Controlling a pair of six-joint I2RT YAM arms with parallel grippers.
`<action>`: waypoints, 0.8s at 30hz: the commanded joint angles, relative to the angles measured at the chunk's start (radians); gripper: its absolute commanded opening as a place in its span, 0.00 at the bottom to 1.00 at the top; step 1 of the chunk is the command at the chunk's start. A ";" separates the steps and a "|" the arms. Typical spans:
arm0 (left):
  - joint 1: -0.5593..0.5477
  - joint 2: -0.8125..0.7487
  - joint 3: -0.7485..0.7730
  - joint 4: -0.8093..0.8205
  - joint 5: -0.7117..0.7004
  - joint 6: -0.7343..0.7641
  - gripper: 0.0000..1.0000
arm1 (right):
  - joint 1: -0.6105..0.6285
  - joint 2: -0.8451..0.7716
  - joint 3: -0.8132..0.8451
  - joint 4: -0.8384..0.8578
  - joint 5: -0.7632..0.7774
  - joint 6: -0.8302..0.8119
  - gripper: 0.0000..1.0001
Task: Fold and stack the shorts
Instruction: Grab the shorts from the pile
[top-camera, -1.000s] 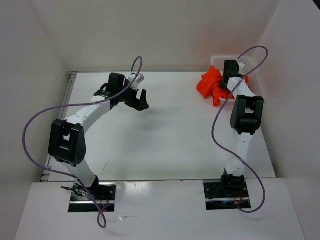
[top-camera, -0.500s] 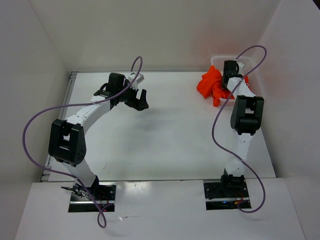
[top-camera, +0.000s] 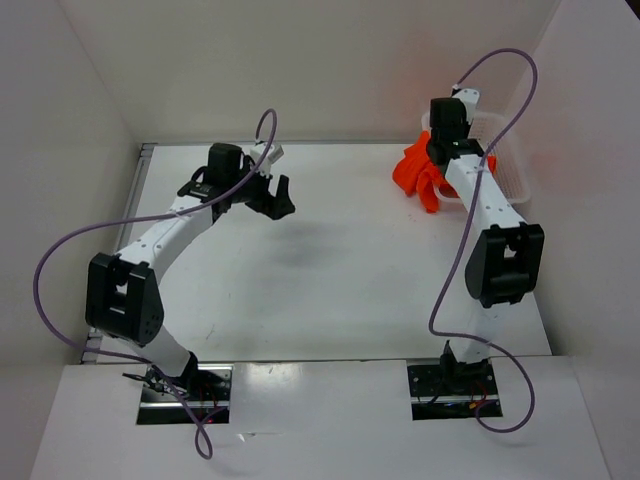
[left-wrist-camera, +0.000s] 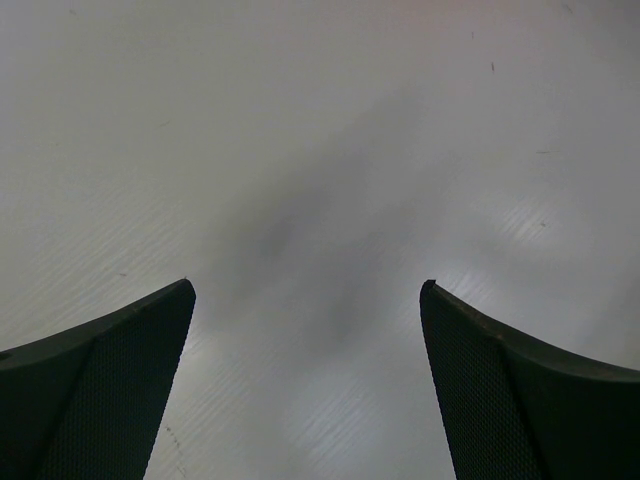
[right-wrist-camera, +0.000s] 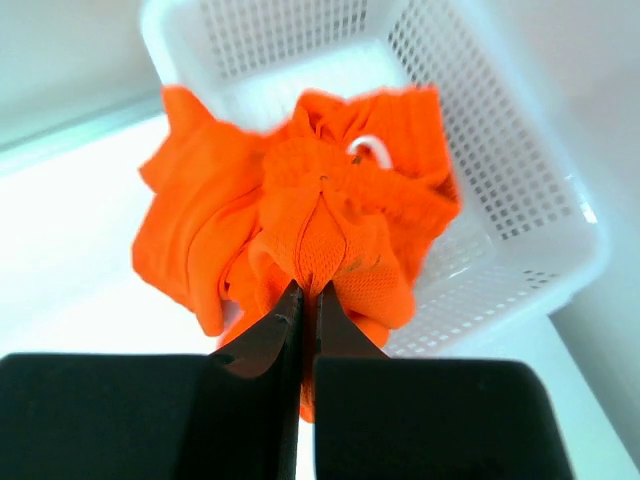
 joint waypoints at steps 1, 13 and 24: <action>-0.001 -0.081 -0.015 0.029 0.028 0.004 1.00 | 0.011 -0.144 -0.034 0.087 0.064 -0.023 0.00; -0.001 -0.215 -0.082 0.106 0.040 0.004 1.00 | 0.232 -0.504 -0.054 0.408 -0.028 -0.336 0.00; -0.001 -0.344 -0.167 0.086 -0.059 0.004 1.00 | 0.407 -0.203 0.515 0.250 -0.253 -0.306 0.00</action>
